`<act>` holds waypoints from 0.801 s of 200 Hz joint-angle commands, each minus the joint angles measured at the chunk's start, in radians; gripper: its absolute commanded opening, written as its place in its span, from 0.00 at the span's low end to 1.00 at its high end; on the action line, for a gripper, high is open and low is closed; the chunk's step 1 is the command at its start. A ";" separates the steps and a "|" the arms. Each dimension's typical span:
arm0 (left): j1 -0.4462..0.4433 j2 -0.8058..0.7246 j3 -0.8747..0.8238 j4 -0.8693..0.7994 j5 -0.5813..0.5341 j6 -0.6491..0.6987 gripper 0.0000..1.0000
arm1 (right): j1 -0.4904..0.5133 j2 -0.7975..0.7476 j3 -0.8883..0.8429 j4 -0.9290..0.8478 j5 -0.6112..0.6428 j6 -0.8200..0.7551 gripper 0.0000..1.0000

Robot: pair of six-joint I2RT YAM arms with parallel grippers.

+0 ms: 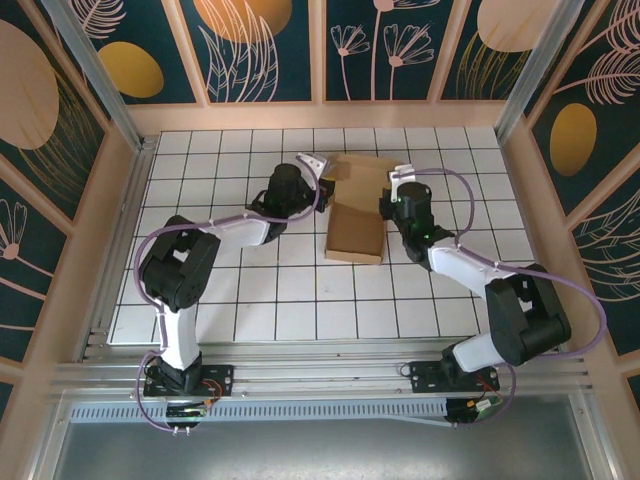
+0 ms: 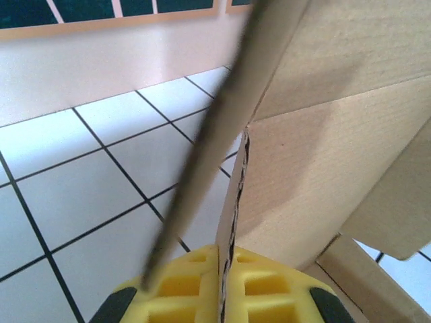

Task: Fold the paper box

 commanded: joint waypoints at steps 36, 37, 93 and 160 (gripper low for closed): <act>-0.082 -0.104 -0.154 0.234 0.028 -0.058 0.00 | 0.098 -0.053 -0.160 0.187 0.122 0.032 0.15; -0.083 -0.104 -0.156 0.235 0.028 -0.060 0.00 | 0.099 -0.054 -0.162 0.187 0.124 0.033 0.15; -0.127 -0.109 -0.177 0.195 -0.025 -0.211 0.00 | 0.141 -0.108 -0.267 0.212 0.136 0.119 0.16; -0.202 -0.109 -0.280 0.237 -0.093 -0.297 0.09 | 0.152 -0.182 -0.371 0.190 0.110 0.159 0.18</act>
